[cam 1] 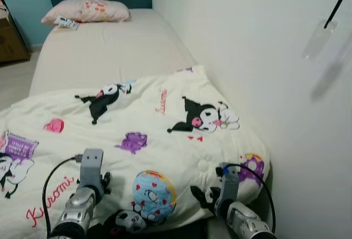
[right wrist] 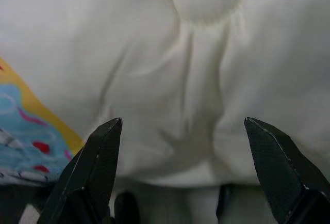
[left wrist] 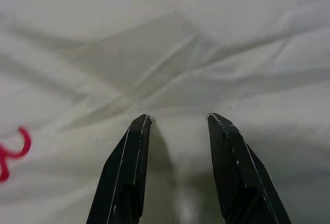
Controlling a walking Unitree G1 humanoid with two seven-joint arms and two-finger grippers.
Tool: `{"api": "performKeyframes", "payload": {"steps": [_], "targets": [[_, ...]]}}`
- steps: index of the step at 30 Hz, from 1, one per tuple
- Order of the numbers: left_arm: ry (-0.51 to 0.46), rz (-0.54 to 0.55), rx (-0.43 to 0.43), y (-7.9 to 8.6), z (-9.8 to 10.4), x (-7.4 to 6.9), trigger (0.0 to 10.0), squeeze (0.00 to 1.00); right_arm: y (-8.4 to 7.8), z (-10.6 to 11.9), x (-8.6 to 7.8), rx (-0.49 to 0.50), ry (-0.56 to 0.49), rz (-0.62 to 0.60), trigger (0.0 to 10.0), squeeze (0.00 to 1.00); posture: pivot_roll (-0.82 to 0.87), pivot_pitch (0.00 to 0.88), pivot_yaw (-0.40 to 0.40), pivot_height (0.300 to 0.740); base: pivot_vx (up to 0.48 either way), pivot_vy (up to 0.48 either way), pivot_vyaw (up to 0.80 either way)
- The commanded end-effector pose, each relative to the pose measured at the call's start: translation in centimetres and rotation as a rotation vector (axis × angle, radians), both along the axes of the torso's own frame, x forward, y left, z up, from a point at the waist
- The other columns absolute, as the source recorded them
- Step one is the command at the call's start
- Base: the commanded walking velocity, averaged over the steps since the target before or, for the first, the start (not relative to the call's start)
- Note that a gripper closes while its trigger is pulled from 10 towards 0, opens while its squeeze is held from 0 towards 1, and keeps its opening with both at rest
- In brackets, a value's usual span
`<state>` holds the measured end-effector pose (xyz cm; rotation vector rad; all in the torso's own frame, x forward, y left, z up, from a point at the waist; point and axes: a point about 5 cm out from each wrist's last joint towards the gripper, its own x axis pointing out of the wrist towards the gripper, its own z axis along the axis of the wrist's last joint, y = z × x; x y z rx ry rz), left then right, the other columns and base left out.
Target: Clean up the room
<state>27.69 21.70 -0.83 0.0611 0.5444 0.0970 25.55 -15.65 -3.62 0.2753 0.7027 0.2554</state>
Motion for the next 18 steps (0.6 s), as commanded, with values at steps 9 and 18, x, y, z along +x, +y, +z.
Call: {"api": "performKeyframes", "payload": {"steps": [9,18], "targets": [[0.070,-0.024,0.008,-1.0,-1.8,-1.5,10.0,0.00,-0.3,-1.4,-1.7,-0.013,0.074,-0.042,10.0,0.00,-0.06,0.000,-0.033,0.624,0.000,0.000,0.00],[0.059,-0.059,-0.006,-2.3,-1.7,-1.0,10.0,0.00,-0.9,-2.0,-2.4,-0.051,0.110,-0.045,10.0,0.00,-0.07,0.000,-0.038,0.655,0.000,0.000,0.00]]}}
